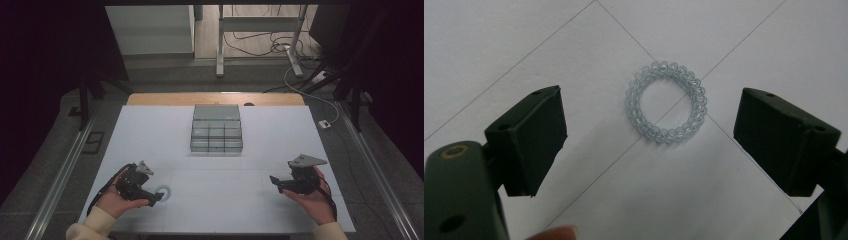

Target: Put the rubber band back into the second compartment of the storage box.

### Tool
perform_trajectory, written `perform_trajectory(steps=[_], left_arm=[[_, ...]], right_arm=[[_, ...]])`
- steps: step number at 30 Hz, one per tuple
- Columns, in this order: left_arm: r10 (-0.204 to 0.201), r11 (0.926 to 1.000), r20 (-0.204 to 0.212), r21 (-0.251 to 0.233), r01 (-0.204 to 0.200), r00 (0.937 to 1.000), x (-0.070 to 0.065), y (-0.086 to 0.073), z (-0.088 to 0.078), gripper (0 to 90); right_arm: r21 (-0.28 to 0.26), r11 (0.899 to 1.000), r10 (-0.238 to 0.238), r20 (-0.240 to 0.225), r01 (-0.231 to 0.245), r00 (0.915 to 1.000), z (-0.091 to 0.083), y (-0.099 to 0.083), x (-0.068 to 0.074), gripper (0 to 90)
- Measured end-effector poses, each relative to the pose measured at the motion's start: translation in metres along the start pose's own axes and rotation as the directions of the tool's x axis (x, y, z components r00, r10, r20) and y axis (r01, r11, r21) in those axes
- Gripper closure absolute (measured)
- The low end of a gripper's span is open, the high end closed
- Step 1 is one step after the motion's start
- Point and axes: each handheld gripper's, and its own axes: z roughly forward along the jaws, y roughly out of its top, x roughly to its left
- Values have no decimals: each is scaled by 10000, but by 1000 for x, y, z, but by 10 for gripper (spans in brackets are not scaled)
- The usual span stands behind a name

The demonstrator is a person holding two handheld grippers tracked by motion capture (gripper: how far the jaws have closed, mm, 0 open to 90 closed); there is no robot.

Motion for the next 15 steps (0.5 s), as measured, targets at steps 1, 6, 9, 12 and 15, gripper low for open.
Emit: perform_trajectory(steps=[1,6,9,12,15], left_arm=[[0,10000,0,0,0,10000,0,0,0,144],[-14,10000,2,12,14,10000,0,0,0,144],[28,10000,8,66,-28,10000,1,0,-1,144],[-35,10000,-18,-37,35,10000,1,-1,-3,145],[-15,10000,-18,-53,15,10000,1,1,-3,146]], right_arm=[[0,10000,0,-1,0,10000,0,0,0,138],[7,10000,-20,-7,20,10000,0,0,0,138],[15,10000,-42,-23,42,10000,0,0,1,138],[-21,10000,-27,-13,27,10000,0,0,1,138],[0,10000,-31,-12,31,10000,0,0,1,138]])
